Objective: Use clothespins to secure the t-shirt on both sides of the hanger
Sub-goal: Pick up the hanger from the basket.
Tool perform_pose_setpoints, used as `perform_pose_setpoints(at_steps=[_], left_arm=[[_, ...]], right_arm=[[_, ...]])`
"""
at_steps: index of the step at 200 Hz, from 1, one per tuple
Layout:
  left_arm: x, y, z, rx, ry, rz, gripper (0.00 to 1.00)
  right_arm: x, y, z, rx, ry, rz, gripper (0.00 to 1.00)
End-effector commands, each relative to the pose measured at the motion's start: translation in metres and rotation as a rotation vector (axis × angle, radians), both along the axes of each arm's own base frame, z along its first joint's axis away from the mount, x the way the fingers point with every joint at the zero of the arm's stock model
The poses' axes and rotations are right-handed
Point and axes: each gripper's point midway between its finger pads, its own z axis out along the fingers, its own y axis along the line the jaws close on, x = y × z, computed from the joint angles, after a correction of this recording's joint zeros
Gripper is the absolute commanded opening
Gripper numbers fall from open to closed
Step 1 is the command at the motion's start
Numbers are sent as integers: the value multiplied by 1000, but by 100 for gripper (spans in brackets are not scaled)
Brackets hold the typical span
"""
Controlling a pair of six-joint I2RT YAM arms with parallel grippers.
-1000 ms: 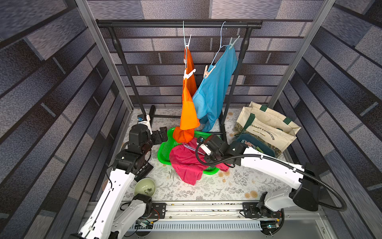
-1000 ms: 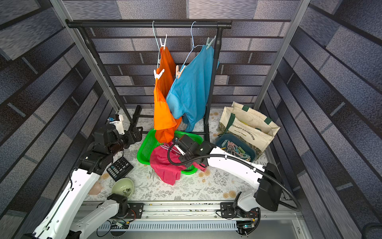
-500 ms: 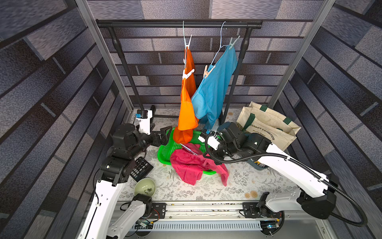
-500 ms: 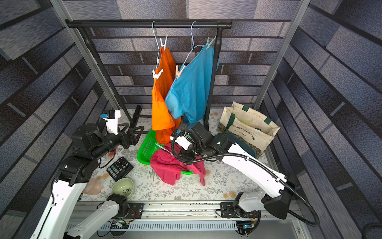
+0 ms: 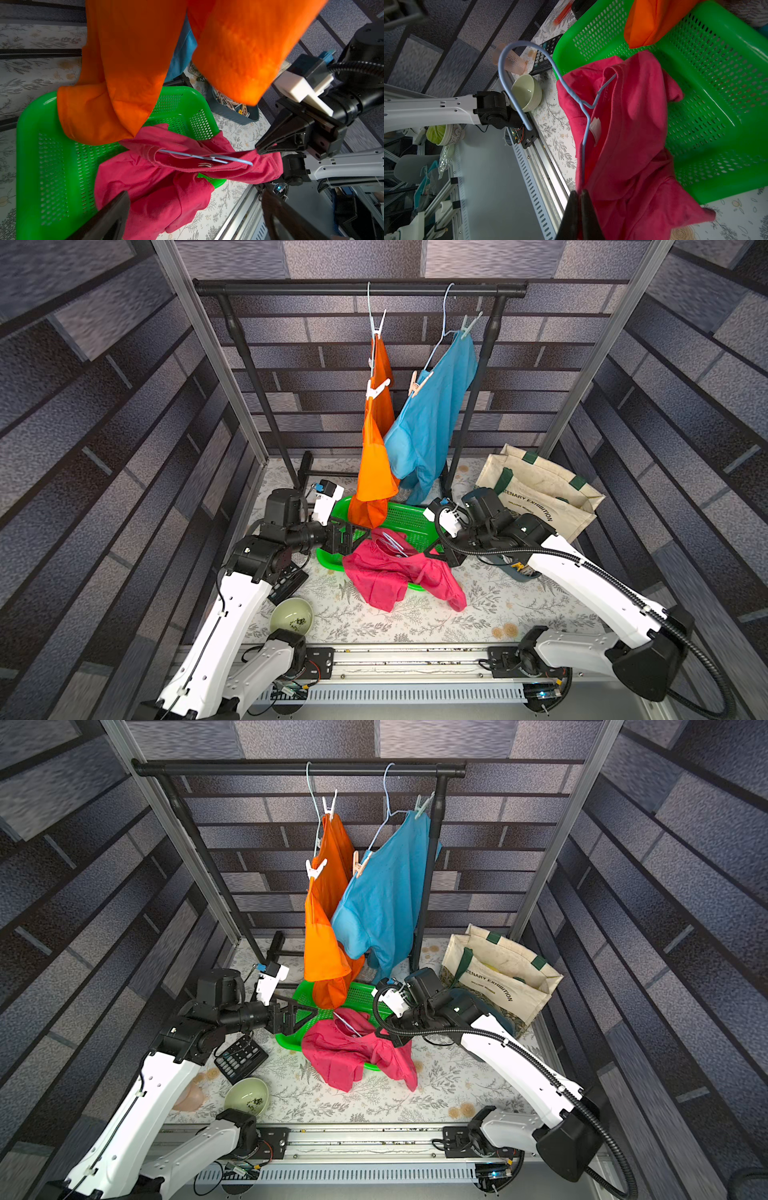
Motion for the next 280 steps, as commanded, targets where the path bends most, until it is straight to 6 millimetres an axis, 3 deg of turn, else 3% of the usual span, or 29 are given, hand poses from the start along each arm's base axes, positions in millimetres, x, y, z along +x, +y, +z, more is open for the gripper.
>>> perform_pose_setpoints(at_steps=[1,35,76,130,186,238,280], left_arm=[[-1,-21,-1,8,-40,-103,100],[-5,-54,-26,37,22,-217,96],[14,-61,-41,89,0,-159,90],[59,-80,-46,69,-20,-78,65],[64,-115,-57,94,-4,-148,58],[70,-127,-54,66,-3,-168,51],[82,-134,-52,38,12,-140,18]], right_arm=[[-2,2,24,107,-20,2,0],[6,-4,21,108,-11,-35,0],[14,-7,18,127,19,-58,0],[15,-9,15,125,27,-63,0],[16,-14,12,124,31,-75,0],[18,-18,10,126,37,-85,0],[20,-19,7,122,44,-96,0]])
